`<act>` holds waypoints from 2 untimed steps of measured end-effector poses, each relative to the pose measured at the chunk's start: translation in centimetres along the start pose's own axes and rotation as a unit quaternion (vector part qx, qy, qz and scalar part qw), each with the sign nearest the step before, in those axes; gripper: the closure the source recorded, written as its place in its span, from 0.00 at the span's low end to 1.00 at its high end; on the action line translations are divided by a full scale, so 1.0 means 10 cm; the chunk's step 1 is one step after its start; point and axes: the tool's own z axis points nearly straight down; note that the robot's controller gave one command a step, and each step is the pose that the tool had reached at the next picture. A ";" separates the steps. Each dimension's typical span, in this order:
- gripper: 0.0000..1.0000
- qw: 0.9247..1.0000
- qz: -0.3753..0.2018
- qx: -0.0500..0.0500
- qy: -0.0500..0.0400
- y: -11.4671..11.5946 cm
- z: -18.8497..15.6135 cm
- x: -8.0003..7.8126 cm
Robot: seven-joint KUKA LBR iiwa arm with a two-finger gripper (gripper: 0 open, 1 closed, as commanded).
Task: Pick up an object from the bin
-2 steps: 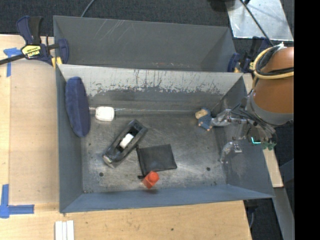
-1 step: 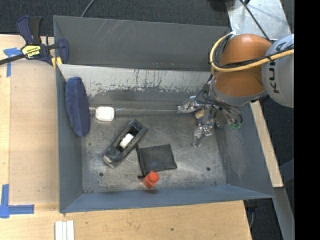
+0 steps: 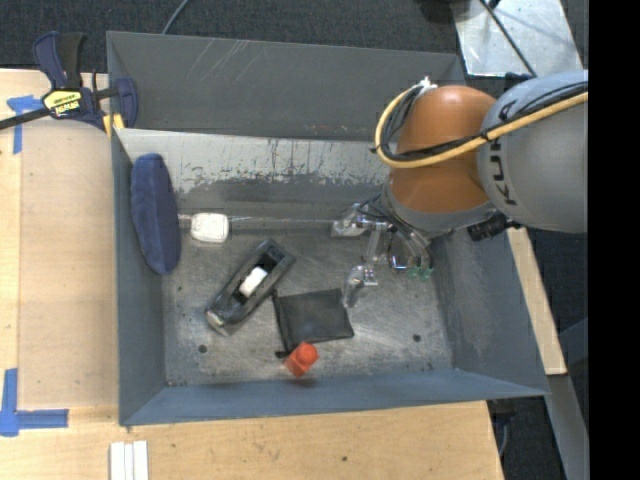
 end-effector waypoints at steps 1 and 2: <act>0.00 0.999 0.033 0.001 -0.006 0.21 0.60 0.27; 1.00 0.999 0.032 0.000 -0.013 0.21 0.54 0.22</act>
Offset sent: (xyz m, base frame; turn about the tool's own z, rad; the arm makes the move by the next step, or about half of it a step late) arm -0.0291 0.0227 -0.0619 0.0640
